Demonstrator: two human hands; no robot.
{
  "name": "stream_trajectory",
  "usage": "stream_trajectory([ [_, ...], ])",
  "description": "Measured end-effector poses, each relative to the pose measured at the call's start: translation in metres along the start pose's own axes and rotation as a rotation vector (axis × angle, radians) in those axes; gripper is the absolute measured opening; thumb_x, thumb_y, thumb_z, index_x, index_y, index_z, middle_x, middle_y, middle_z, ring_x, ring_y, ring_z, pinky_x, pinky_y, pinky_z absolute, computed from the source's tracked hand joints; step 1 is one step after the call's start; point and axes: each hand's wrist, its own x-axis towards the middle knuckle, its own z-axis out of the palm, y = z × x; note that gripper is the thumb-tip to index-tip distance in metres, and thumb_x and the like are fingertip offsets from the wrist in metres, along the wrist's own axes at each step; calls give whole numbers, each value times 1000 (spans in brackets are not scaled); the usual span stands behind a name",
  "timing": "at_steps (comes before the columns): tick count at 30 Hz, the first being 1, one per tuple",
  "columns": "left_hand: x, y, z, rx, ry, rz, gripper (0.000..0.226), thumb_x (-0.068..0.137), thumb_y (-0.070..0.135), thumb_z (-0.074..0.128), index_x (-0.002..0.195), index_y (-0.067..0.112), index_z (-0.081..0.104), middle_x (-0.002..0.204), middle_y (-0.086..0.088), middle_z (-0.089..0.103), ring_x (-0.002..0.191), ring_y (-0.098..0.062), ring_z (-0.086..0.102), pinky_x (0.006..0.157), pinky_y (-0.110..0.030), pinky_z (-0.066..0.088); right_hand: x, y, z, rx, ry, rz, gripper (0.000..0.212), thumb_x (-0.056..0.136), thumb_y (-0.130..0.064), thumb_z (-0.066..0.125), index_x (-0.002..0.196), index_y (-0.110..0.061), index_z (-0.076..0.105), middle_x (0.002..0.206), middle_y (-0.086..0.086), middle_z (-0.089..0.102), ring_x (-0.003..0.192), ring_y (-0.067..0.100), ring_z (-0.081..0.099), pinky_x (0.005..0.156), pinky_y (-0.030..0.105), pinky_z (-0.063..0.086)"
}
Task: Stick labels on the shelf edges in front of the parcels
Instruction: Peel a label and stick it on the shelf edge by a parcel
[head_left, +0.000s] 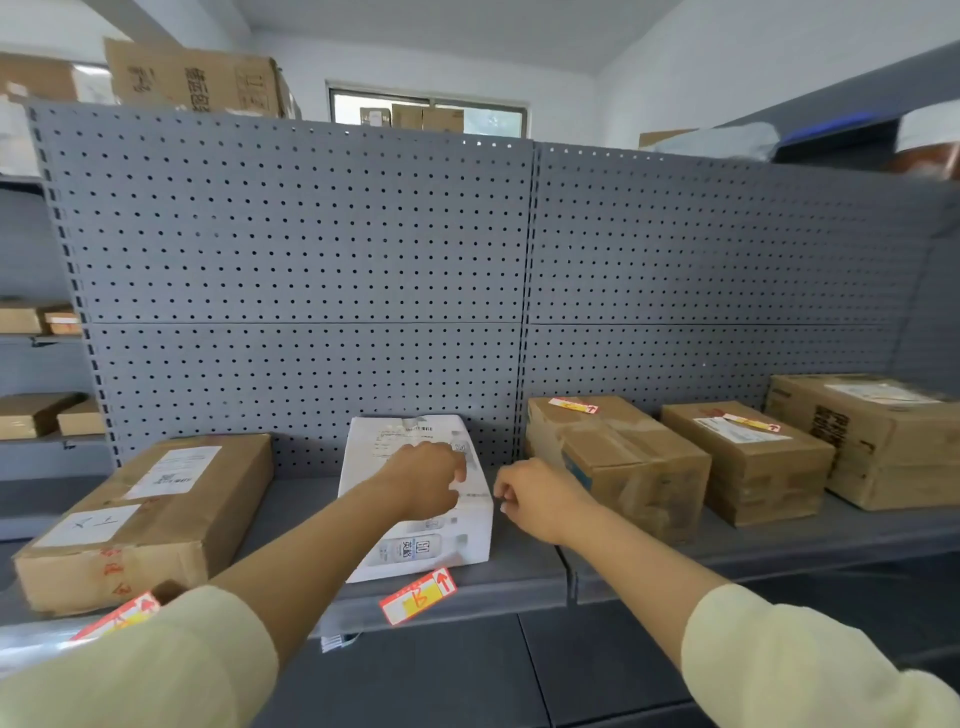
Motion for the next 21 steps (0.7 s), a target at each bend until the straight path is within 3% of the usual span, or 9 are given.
stream_trajectory([
  [9, 65, 51, -2, -36, 30, 33, 32, 89, 22, 54, 121, 18, 59, 125, -3, 60, 114, -24, 56, 95, -34, 45, -2, 78, -10, 63, 10, 80, 19, 92, -18, 54, 109, -14, 62, 115, 10, 62, 101, 28, 60, 86, 38, 52],
  [15, 120, 94, -6, -62, 60, -35, 31, 86, 21, 53, 117, 21, 57, 121, -4, 59, 108, -25, 58, 92, -37, 49, 10, 137, -26, 170, 76, 18, 15, 90, -15, 54, 98, -21, 66, 104, 3, 68, 94, 24, 62, 83, 38, 53],
  [21, 152, 121, -14, -82, 81, -113, 34, 88, 23, 54, 122, 22, 58, 123, -2, 59, 110, -24, 58, 94, -38, 49, 34, 182, -35, 169, 77, -28, 13, 91, -12, 53, 97, -14, 64, 101, 7, 66, 90, 25, 60, 79, 38, 53],
])
